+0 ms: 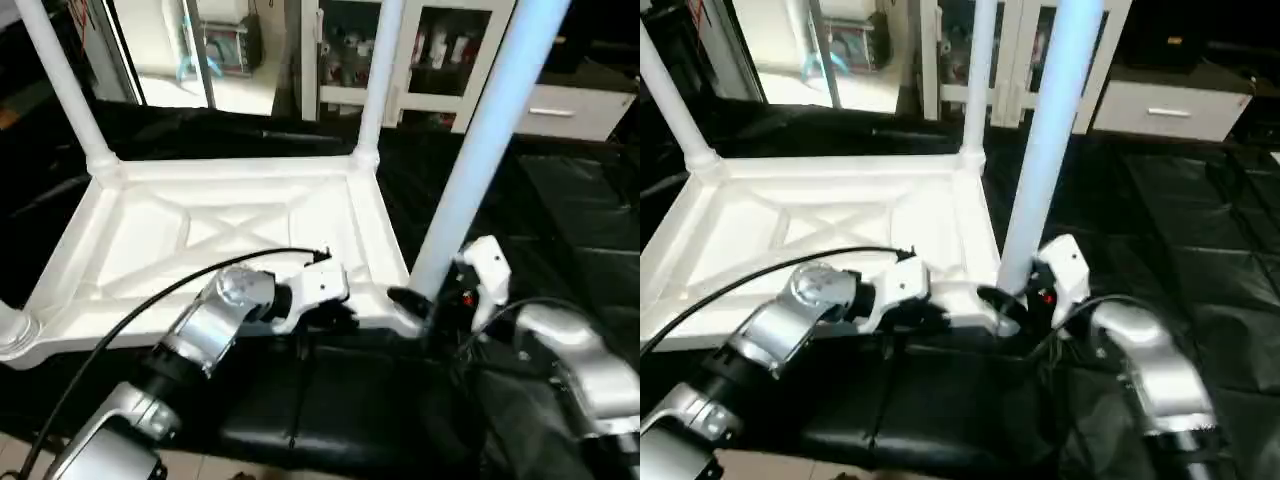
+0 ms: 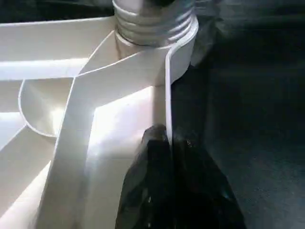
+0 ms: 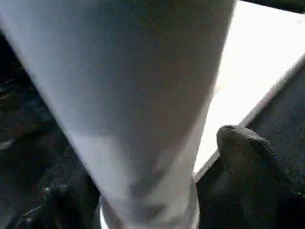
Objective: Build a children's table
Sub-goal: Rotate leg to tighten
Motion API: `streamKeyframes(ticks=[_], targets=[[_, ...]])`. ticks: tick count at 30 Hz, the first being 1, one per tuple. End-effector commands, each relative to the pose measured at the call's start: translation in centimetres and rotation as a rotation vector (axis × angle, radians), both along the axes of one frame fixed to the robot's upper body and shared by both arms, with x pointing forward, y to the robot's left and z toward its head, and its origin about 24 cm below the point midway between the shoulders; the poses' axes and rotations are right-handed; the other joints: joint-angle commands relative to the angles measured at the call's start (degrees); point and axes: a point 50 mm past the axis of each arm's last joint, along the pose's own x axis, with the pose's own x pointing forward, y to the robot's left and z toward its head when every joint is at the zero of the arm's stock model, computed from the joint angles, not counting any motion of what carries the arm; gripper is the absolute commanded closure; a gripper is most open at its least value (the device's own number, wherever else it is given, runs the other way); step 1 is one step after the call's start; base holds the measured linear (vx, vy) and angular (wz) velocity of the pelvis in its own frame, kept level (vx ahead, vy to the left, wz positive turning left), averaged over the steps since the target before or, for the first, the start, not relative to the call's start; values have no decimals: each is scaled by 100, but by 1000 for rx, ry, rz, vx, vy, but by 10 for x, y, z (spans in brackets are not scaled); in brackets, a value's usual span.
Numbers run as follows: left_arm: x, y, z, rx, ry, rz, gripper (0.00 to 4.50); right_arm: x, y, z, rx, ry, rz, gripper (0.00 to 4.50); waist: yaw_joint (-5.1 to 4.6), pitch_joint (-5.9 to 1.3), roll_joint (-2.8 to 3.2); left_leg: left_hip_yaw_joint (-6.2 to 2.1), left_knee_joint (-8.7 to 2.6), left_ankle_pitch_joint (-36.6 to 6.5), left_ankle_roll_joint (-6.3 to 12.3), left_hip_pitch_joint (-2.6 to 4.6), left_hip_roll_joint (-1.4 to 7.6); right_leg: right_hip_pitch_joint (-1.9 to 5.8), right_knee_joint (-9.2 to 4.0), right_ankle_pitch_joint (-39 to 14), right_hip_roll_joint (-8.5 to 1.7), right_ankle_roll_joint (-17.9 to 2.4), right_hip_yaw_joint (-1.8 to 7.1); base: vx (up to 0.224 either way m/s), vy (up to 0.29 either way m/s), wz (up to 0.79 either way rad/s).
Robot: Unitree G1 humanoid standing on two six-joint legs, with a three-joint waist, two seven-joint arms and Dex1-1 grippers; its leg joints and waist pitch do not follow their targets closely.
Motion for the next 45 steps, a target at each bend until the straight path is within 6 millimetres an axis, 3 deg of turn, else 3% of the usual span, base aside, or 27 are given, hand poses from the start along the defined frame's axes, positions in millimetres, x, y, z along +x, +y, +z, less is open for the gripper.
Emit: streamKeyframes(ticks=[1, 4, 9, 17, 32, 38, 40, 44, 45], targets=[[-6, -4, 5, -65, 19, -54, 450, -6, -2, 6, -5, 14, 80, 45, 20, -306, -117, -149, -433, -1095, 418, 26, 354, 270, -396, -1484, -359, -1277, 246, 0, 0, 0], [-5, 0, 5, -48, 19, -47, 450, -19, -6, 4, -52, 83, 236, 45, 37, -303, -127, -153, -427, -1096, 456, 20, 359, 266, -403, -1564, -358, -1243, 245, 0, 0, 0], [-5, 1, 5, -46, 17, -38, 450, -20, -7, -1, -64, 97, 286, 45, 30, -308, -143, -164, -425, -1142, 396, 25, 360, 242, -420, -1778, -372, -1224, 238, 0, 0, 0], [-7, 2, 6, -38, 26, -50, 450, -7, 0, -7, -55, 57, 273, 116, 26, -332, -145, -151, -396, -838, 521, 19, 346, 256, -354, -1245, -352, -1412, 228, 0, 0, 0], [-8, 6, 4, -14, 27, -47, 450, -6, -3, -8, -66, 76, 345, 234, 40, -340, -156, -148, -377, -741, 595, 22, 351, 275, -329, -1141, -354, -1479, 226, 0, 0, 0], [-1, 3, 3, 0, 11, 25, 450, 4, -6, -20, -134, 80, 193, 241, 15, -320, -149, -144, -388, -868, 498, 27, 344, 251, -354, -1375, -340, -1445, 219, 0, 0, 0], [2, 1, 2, 1, 13, 57, 450, 9, -8, -25, -150, 86, 107, 242, -19, -301, -157, -161, -412, -1164, 333, 31, 333, 250, -410, -1835, -345, -1294, 216, 0, 0, 0], [16, -7, 1, 14, -16, 207, 450, 21, -5, -36, -125, 98, -126, 243, -114, -299, -170, -200, -449, -1663, 43, 70, 309, 208, -486, -2466, -326, -1034, 195, 0, 0, 0], [29, -16, 2, 5, -25, 370, 450, 33, -1, -44, -113, 113, -359, 244, -145, -302, -181, -215, -459, -1680, 7, 41, 309, 233, -483, -2461, -325, -985, 194, 0, 0, 0]])
